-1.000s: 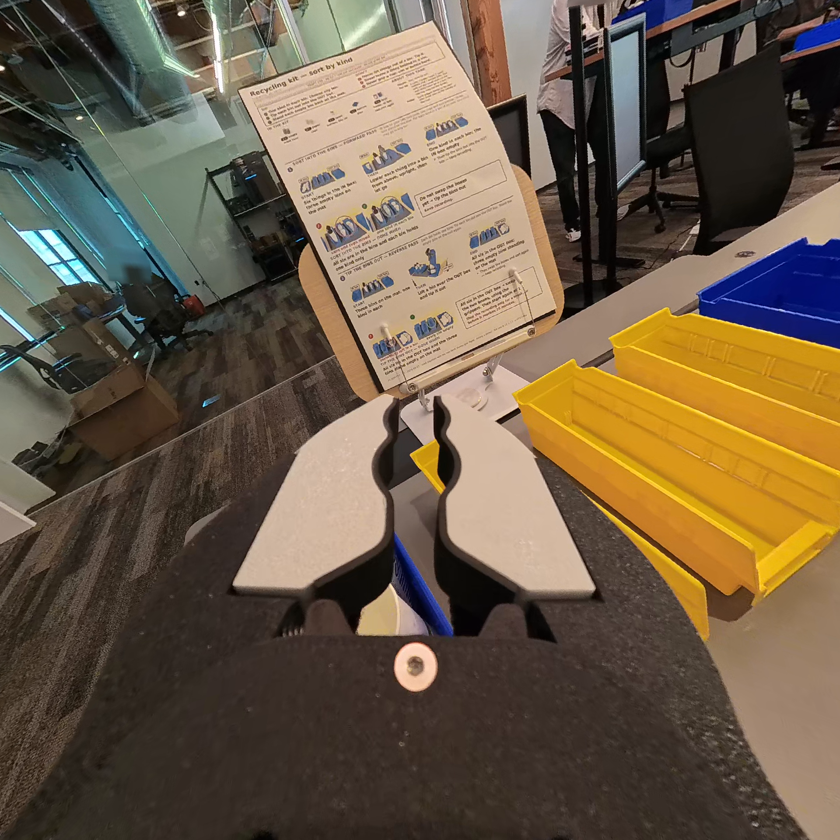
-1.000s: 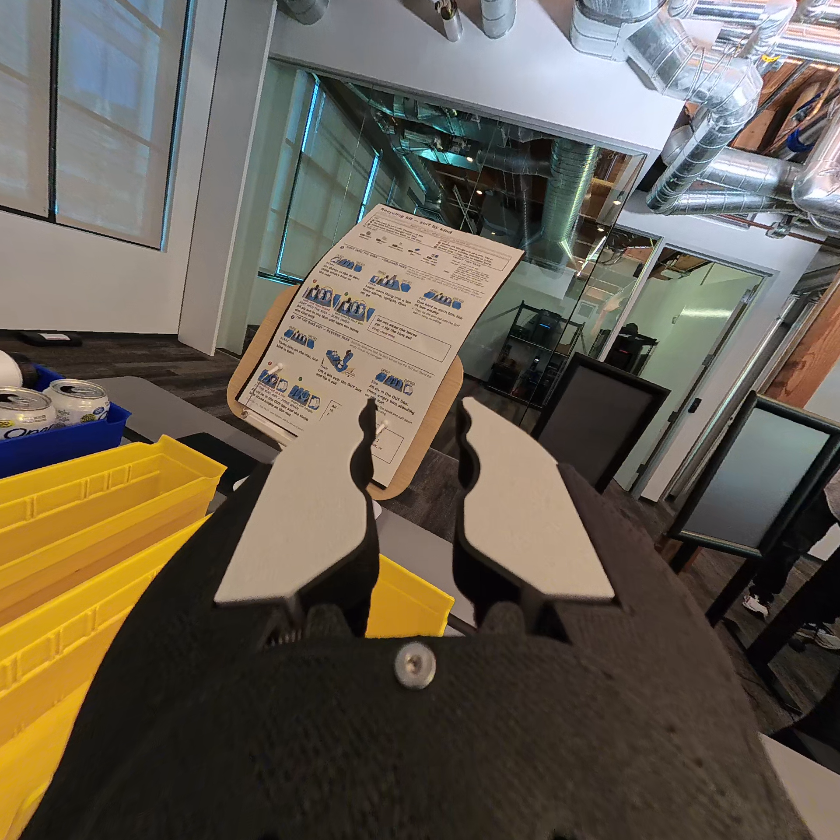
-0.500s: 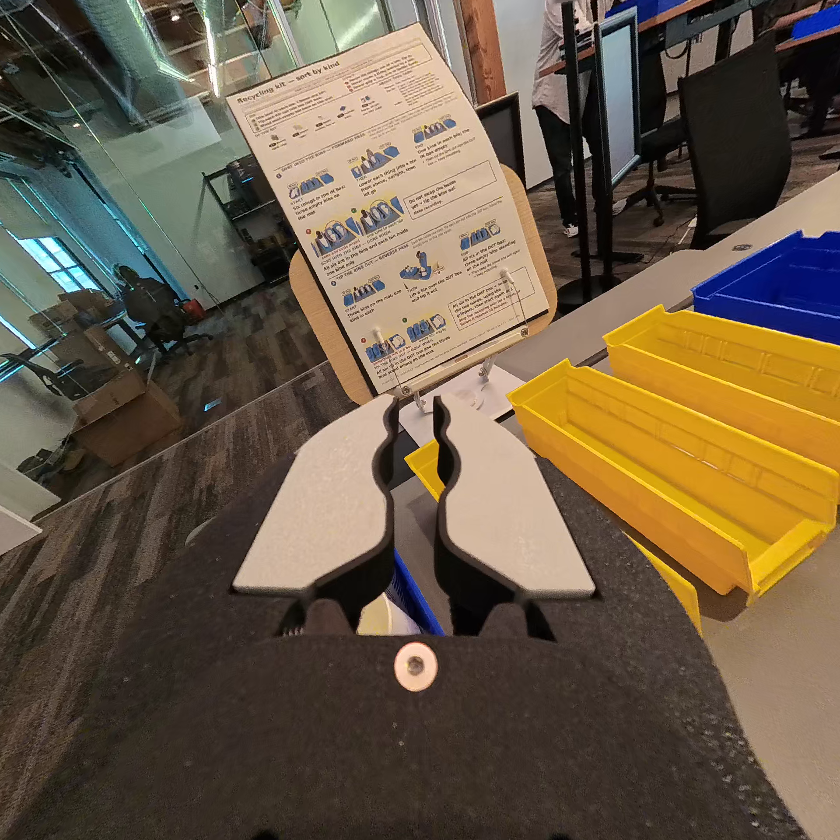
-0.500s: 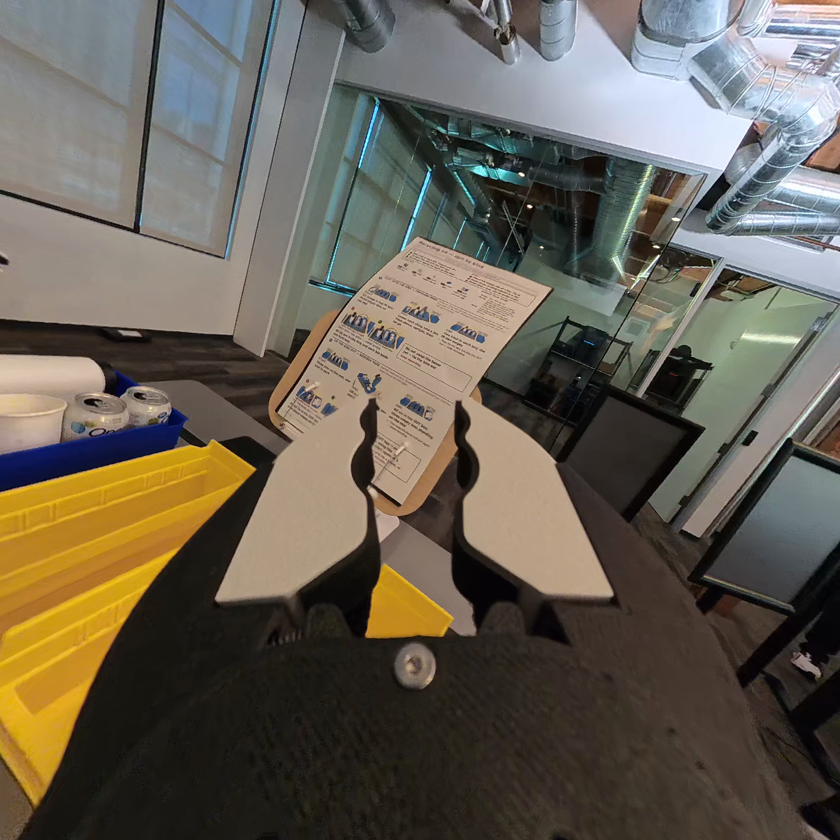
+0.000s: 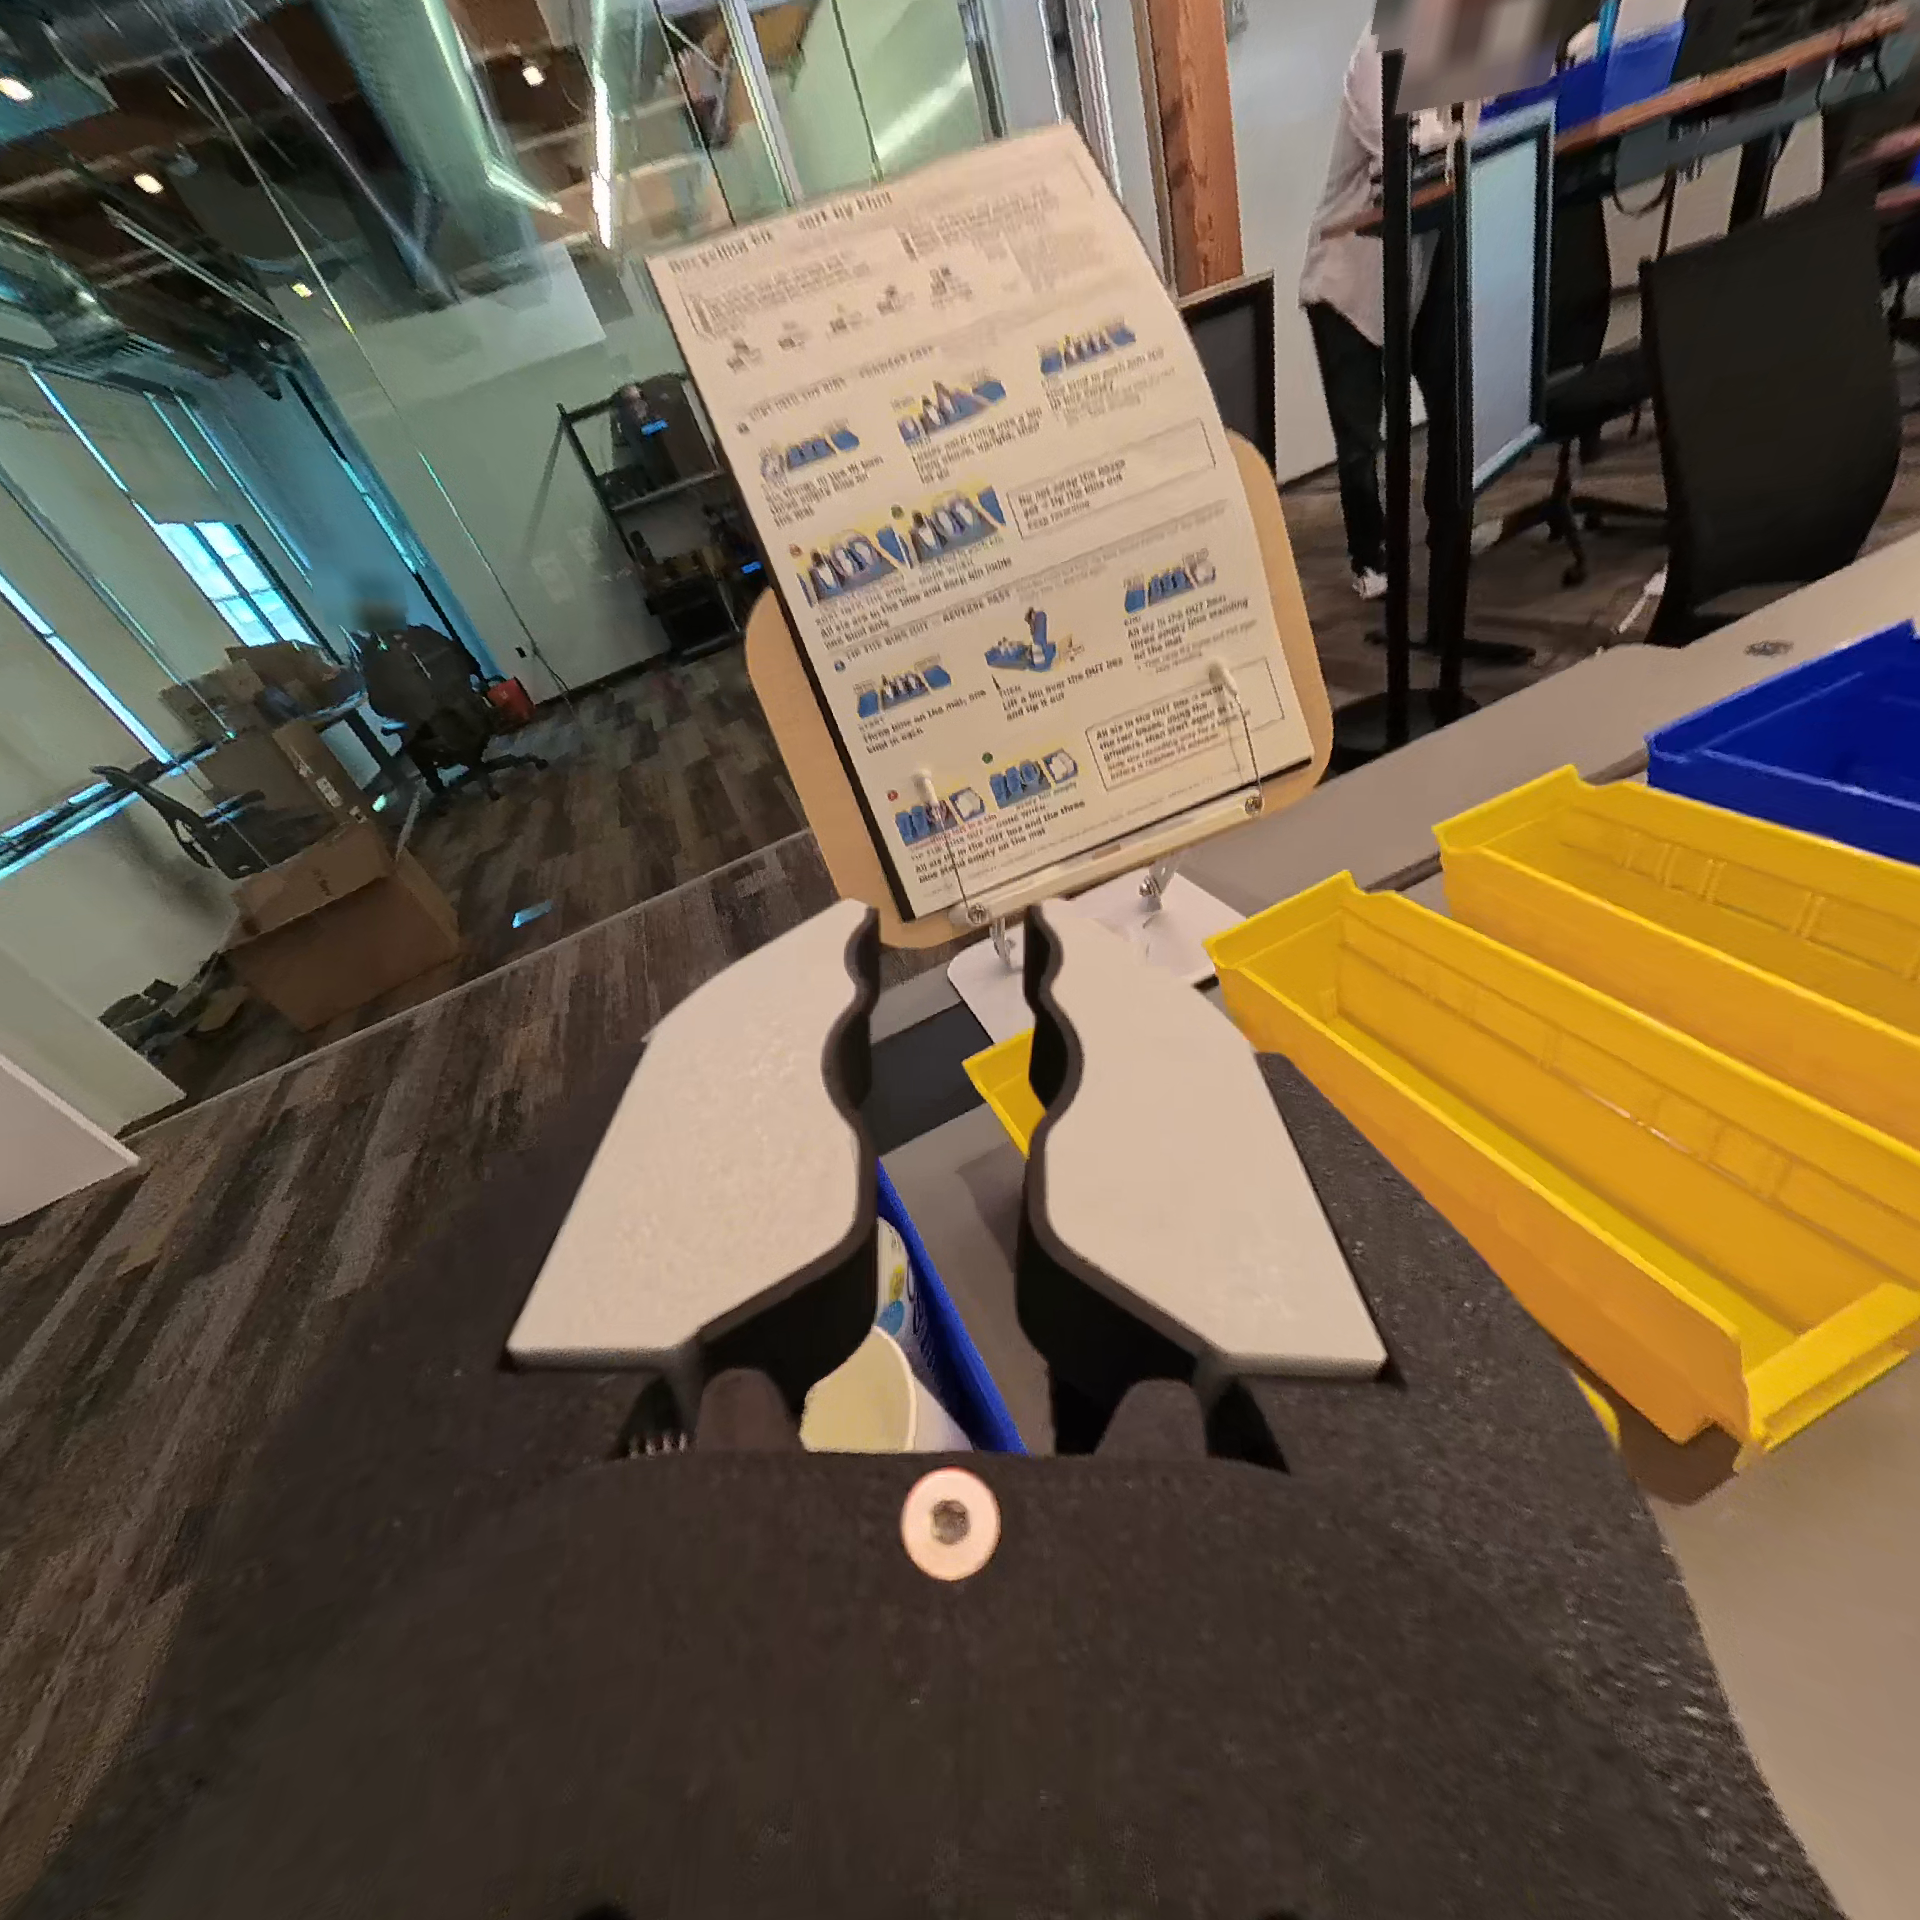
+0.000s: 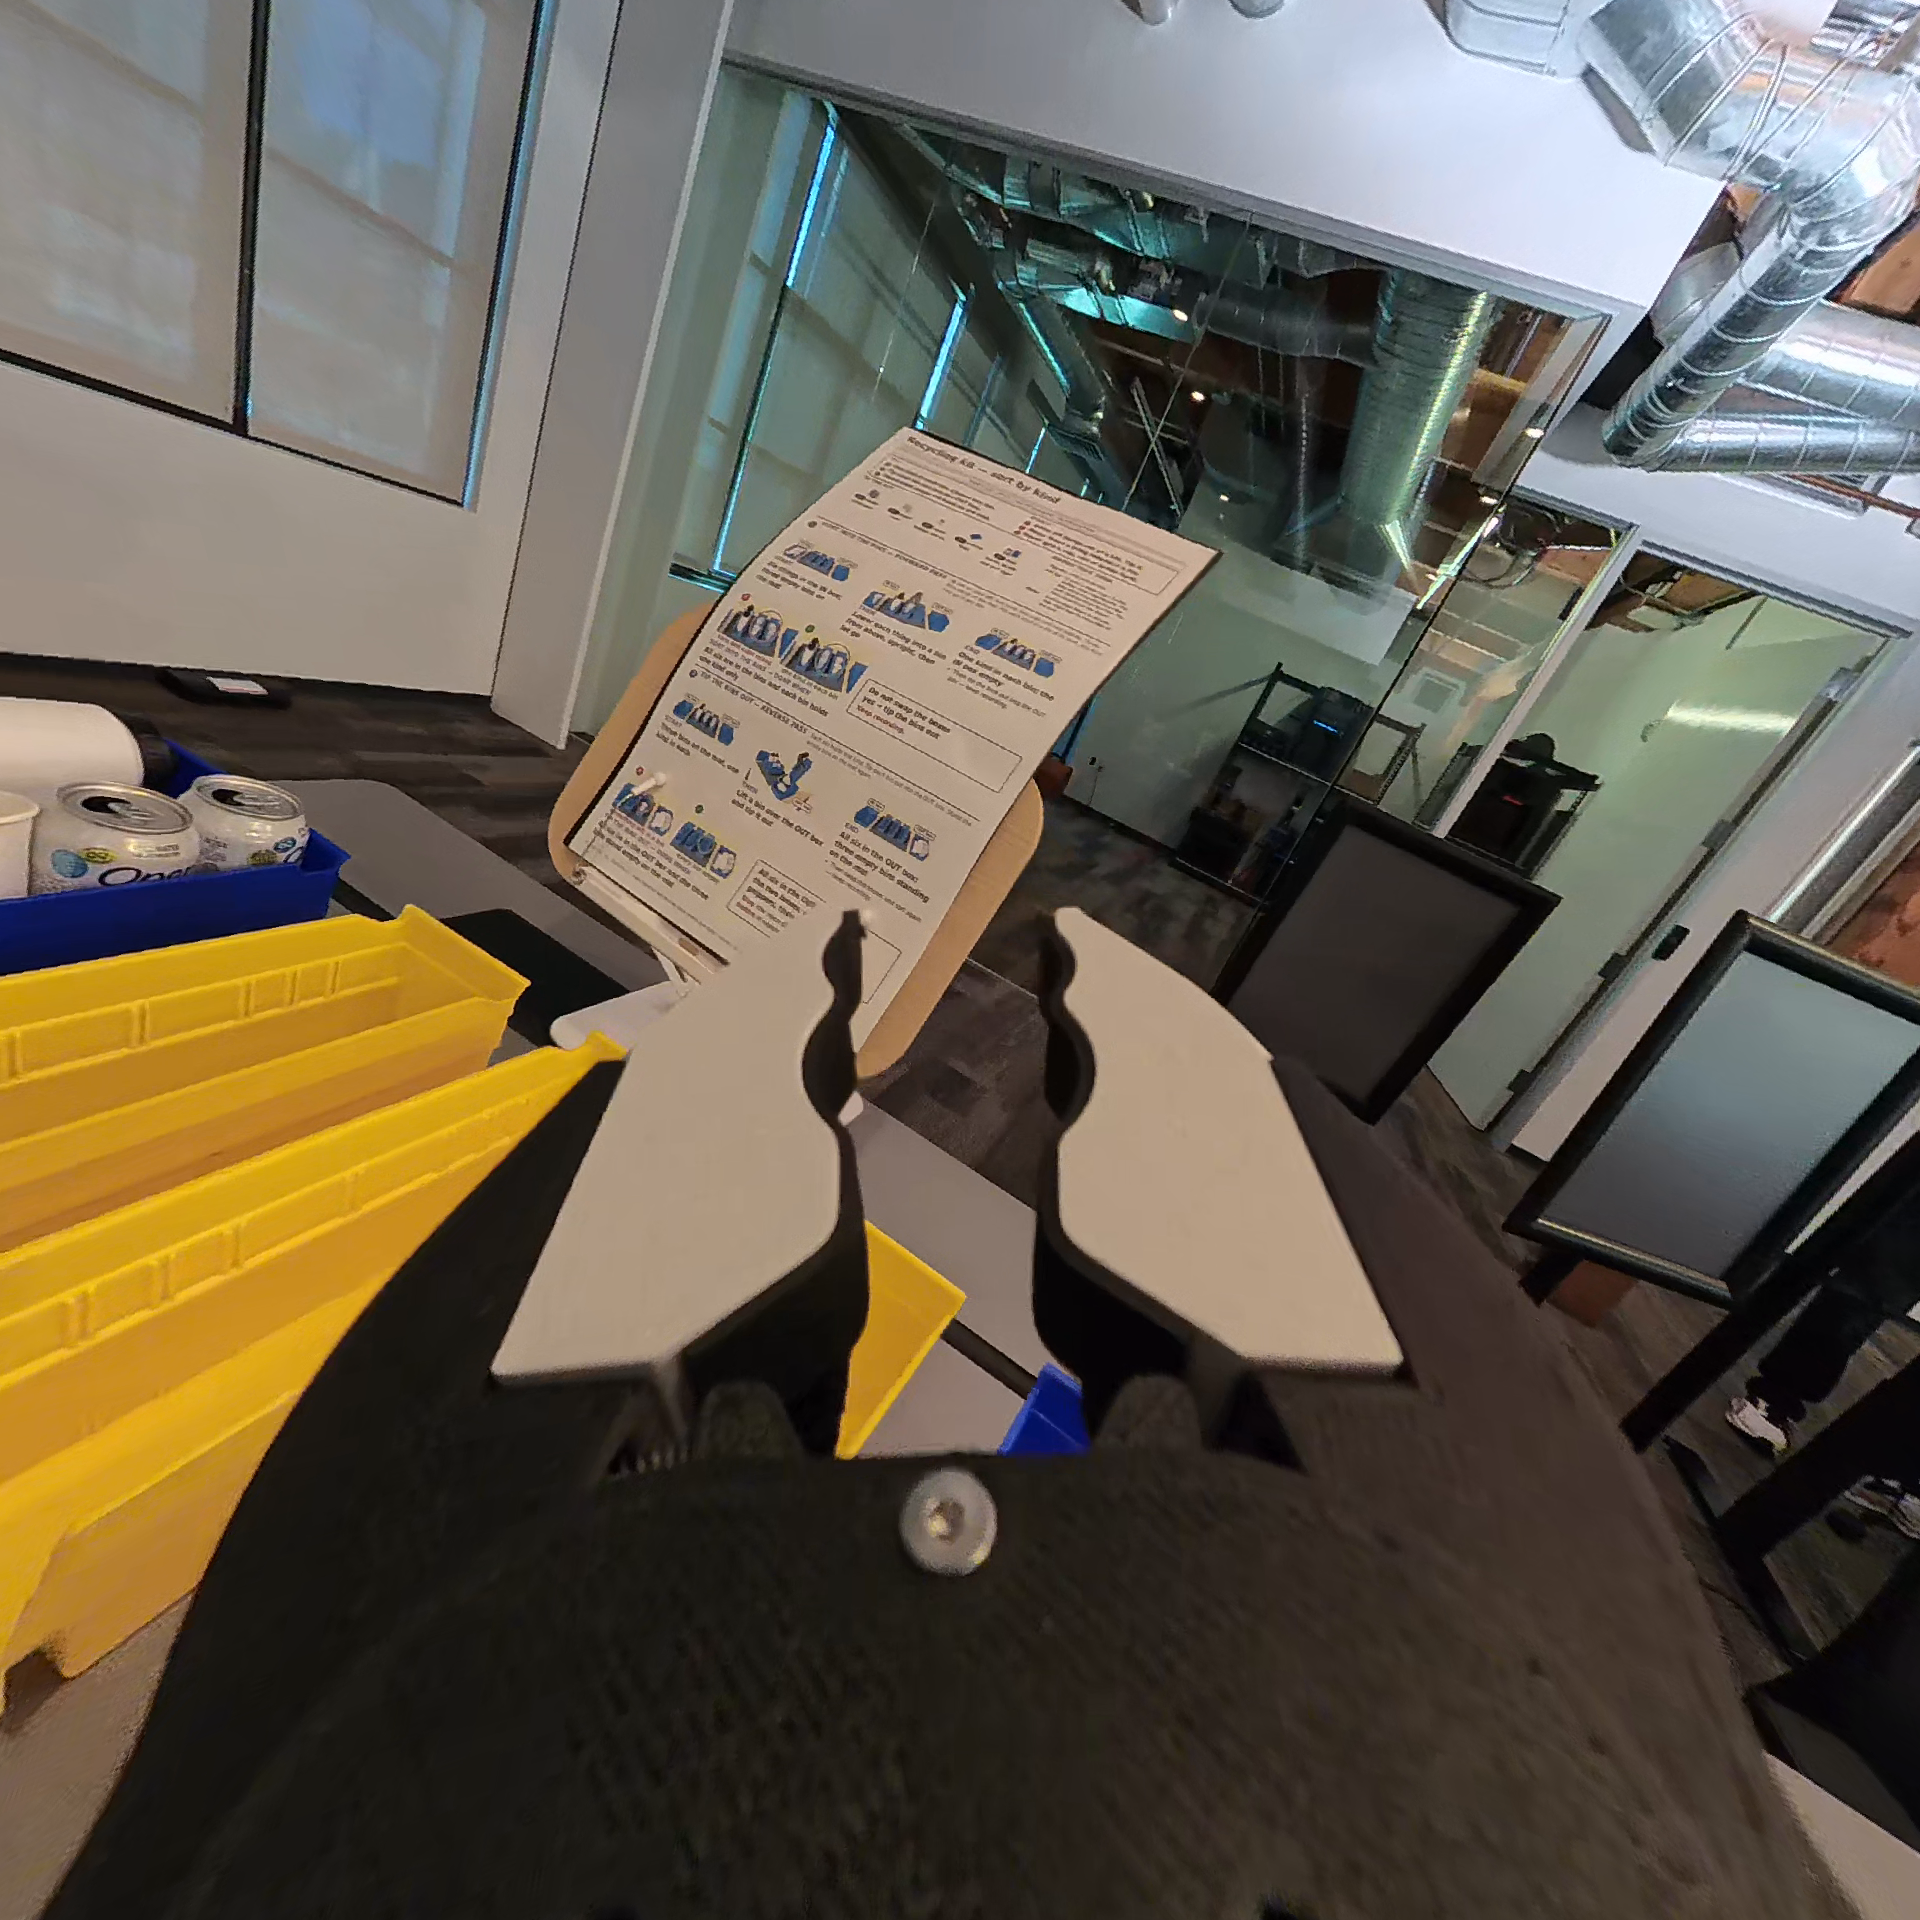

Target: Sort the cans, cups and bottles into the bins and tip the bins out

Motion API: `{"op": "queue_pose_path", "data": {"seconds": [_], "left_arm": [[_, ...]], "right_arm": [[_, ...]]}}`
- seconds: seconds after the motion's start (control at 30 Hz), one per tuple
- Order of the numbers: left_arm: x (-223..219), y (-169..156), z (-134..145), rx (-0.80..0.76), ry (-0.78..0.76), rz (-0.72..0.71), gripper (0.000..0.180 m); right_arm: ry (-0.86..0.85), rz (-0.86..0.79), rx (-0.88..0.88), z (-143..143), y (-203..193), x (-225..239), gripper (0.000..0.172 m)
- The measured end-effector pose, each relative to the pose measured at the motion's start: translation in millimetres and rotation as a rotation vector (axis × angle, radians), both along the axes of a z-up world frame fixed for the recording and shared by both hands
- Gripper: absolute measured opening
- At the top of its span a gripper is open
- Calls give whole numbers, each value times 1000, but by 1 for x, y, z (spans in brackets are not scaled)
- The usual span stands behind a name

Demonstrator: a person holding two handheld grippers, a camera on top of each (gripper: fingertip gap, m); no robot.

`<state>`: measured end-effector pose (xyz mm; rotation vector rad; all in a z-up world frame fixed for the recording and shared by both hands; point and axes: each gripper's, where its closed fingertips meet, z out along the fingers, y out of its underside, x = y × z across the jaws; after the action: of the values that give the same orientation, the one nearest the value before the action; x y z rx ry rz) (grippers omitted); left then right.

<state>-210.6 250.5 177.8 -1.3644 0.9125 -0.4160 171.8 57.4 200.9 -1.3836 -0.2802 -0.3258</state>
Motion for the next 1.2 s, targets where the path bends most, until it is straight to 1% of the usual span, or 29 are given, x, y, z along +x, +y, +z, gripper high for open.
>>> {"op": "queue_pose_path", "data": {"seconds": [0.1, 0.17, 0.27, 0.37, 0.43, 0.53, 0.6, 0.73, 0.87, 0.93, 1.07, 1.13, 1.2], "left_arm": [[-6, -10, 14, 43, -47, 16, 31], [-4, -17, 15, 41, -57, -5, 33], [-2, -16, 8, 0, -24, -16, 35], [-16, -10, -5, -15, 59, 31, 35], [-27, -13, -15, -24, 110, 40, 36], [-44, -23, -36, -36, 187, 29, 34], [-57, -29, -53, -16, 260, 22, 34], [-77, -38, -97, -7, 431, -10, 37], [-84, -49, -134, -101, 472, -84, 38], [-82, -56, -150, -107, 513, -132, 36], [-83, -56, -179, -108, 642, -123, 38], [-83, -49, -186, -94, 688, -100, 37], [-86, -38, -194, -123, 731, -77, 32]], "right_arm": [[-3, -19, -2, -1, -1, 8, 33], [0, -29, -6, -4, -1, 13, 33], [-2, -33, -18, -6, 0, 17, 33], [-16, -39, -21, -6, 0, 19, 33], [-10, -44, -19, -6, -2, 24, 33], [21, -31, -12, -8, -4, 30, 33], [42, -18, -5, -6, -6, 33, 33], [75, 8, 12, -5, -10, 37, 33], [86, 24, 29, -1, -14, 37, 33], [90, 37, 27, -1, -16, 35, 33], [76, 30, 13, -3, -16, 34, 33], [75, 30, 14, -3, -17, 34, 34], [77, 31, 14, -3, -18, 33, 34]]}}
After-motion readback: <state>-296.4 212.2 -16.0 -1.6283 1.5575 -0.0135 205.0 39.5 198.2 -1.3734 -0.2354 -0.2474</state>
